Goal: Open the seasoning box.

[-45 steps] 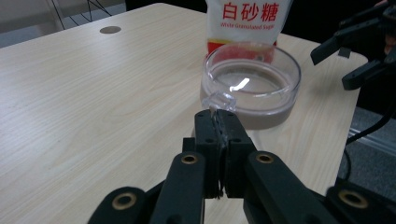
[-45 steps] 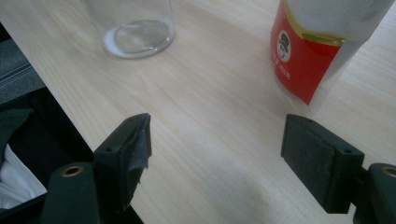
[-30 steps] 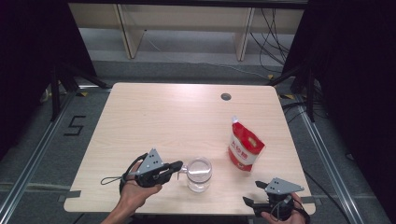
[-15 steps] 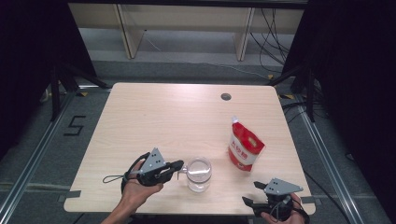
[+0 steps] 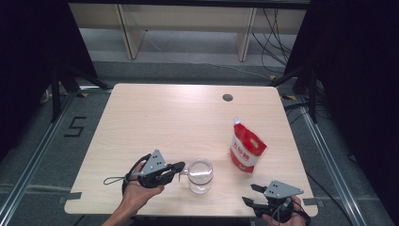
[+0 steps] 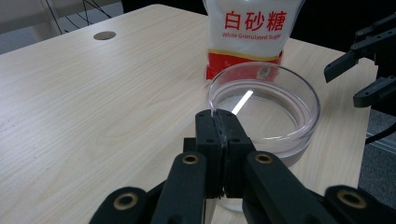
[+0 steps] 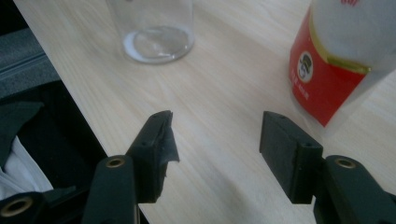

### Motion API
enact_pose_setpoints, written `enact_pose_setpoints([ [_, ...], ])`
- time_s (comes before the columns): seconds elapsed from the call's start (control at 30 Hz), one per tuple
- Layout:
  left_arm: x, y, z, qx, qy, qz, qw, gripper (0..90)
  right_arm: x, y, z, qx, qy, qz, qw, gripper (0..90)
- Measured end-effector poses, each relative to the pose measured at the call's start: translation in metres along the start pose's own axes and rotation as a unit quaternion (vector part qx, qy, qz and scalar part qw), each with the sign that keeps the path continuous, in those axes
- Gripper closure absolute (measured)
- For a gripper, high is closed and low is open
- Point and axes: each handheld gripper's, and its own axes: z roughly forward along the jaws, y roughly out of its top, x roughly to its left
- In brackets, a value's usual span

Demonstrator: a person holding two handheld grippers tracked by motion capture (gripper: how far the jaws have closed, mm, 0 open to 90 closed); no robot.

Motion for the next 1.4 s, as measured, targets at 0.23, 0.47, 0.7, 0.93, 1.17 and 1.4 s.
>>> enact_pose_setpoints([
  [0.23, 0.0, 0.0, 0.0, 0.001, -0.001, 0.008, 1.0, 87.8, 0.003, 0.011, -0.001, -0.036, 0.011, -0.004, 0.9993, 58.8],
  [0.47, 0.0, 0.0, 0.0, 0.0, -0.002, 0.009, 1.0, 87.8, 0.007, 0.022, 0.004, -0.059, 0.009, -0.022, 0.998, 68.3],
  [0.7, 0.0, 0.0, 0.0, -0.001, -0.002, 0.01, 0.9999, 87.8, 0.01, 0.032, 0.011, -0.066, 0.009, -0.03, 0.9973, 75.9],
  [0.93, 0.0, 0.0, 0.0, -0.002, 0.0, 0.01, 1.0, 87.8, 0.014, 0.044, 0.021, -0.076, 0.016, -0.052, 0.9957, 80.6],
  [1.17, -0.003, -0.001, 0.001, -0.004, 0.003, -0.002, 1.0, 87.9, 0.015, 0.051, 0.027, -0.086, 0.02, -0.061, 0.9943, 83.2],
  [1.4, 0.0, -0.003, 0.001, 0.002, 0.007, 0.007, 0.9999, 88.5, 0.017, 0.056, 0.031, -0.085, 0.024, -0.064, 0.9941, 84.8],
])
